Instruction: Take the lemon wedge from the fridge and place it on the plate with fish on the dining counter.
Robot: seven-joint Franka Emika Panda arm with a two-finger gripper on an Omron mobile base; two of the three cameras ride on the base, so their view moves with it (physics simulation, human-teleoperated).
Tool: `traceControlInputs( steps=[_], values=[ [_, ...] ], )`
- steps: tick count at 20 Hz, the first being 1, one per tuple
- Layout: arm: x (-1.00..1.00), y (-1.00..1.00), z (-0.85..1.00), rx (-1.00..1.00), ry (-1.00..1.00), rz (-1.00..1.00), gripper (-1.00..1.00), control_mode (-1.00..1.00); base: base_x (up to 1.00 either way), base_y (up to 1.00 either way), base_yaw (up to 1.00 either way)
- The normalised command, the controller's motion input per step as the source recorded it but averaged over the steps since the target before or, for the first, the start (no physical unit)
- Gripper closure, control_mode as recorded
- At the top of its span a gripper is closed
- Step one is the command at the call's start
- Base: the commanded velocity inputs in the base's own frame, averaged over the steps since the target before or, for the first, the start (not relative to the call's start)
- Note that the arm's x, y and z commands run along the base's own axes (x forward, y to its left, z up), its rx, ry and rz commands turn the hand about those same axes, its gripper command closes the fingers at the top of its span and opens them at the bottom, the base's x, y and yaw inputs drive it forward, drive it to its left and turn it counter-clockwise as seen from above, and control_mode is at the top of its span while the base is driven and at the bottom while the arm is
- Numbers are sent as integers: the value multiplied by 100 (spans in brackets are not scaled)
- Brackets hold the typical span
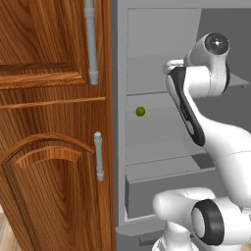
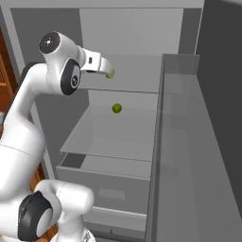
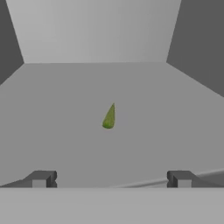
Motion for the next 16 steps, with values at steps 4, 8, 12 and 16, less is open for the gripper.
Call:
traceControlInputs(
  steps=[4, 8, 12, 16],
  values=[
    [0, -27, 0, 4, 0, 1, -100, -100, 0, 0, 0],
    [28, 0, 0, 0, 0, 0, -100, -100, 0, 0, 0],
    [56, 0, -3, 3, 0, 0, -100, -100, 0, 0, 0],
    [52, 2, -3, 0, 0, 0, -100, -100, 0, 0, 0]
  ],
)
